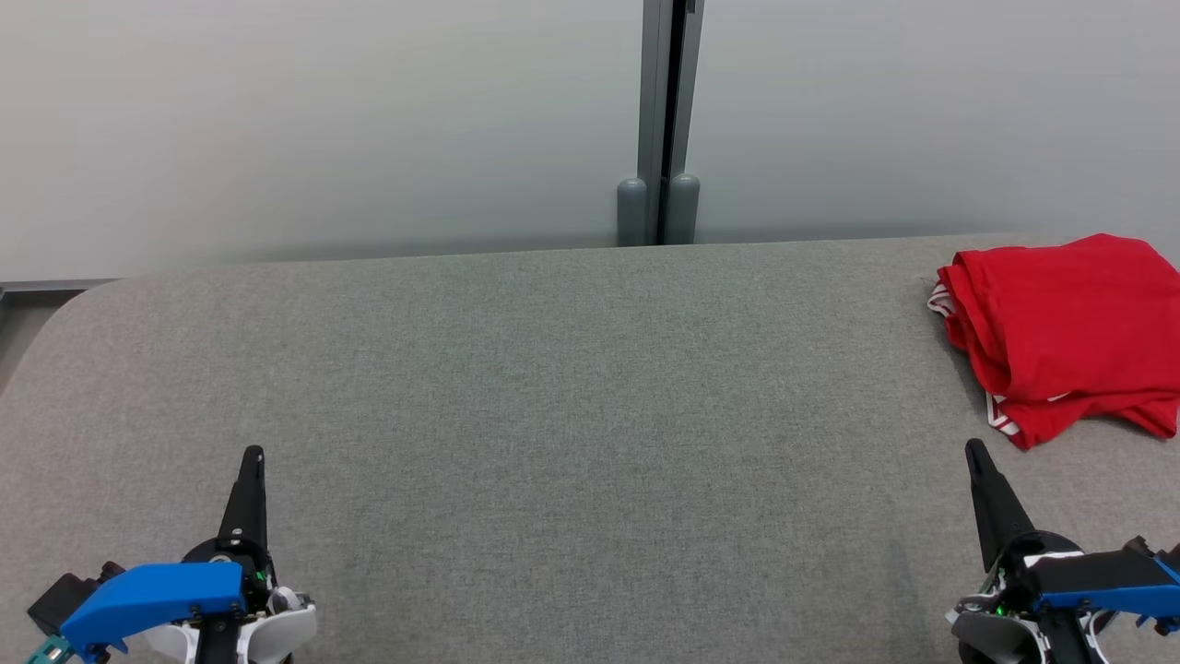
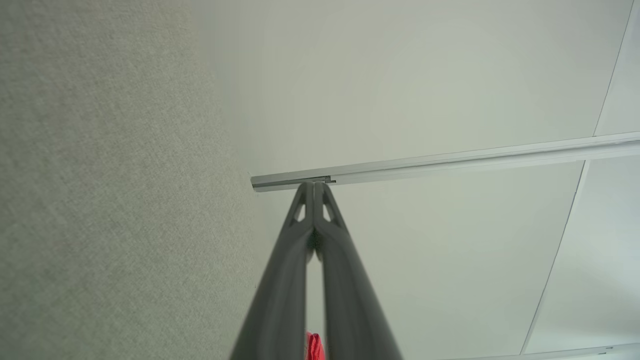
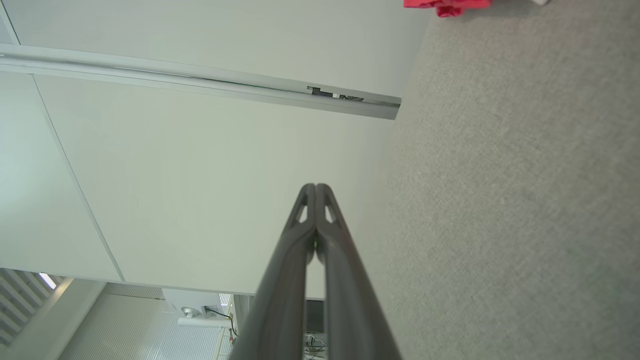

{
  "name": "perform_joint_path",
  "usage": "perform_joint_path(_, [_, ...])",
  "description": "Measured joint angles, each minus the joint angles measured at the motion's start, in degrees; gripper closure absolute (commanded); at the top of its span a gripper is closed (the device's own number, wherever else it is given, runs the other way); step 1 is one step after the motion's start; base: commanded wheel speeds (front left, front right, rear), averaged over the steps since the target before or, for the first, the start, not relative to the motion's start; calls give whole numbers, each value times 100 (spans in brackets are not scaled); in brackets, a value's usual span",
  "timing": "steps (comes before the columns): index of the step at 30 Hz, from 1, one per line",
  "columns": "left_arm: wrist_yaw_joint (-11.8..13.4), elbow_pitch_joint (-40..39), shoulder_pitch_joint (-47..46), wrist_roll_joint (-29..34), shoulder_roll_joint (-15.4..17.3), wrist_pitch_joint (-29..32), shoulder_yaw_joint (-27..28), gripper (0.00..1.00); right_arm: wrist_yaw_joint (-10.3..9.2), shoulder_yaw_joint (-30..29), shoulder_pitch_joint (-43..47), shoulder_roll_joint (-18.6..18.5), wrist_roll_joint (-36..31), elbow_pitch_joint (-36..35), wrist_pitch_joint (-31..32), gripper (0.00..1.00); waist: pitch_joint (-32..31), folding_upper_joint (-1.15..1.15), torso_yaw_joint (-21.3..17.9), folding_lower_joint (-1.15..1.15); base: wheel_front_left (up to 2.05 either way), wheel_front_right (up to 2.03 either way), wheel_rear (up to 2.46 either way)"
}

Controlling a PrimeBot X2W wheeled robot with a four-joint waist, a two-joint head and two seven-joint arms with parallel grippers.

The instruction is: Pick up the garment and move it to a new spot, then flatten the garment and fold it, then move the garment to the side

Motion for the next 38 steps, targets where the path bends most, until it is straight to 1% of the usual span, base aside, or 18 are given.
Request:
perform_joint_path(20, [-29, -54, -110, -833, 1, 200, 10, 100, 0, -49, -62, -2, 812, -33, 205, 100, 4, 0, 19, 0, 0, 0, 0])
perform_joint_path(38, [-44, -58, -112, -845, 1, 202, 11, 100, 0, -52, -64, -3, 832, -35, 205, 100, 4, 0, 19, 0, 0, 0, 0])
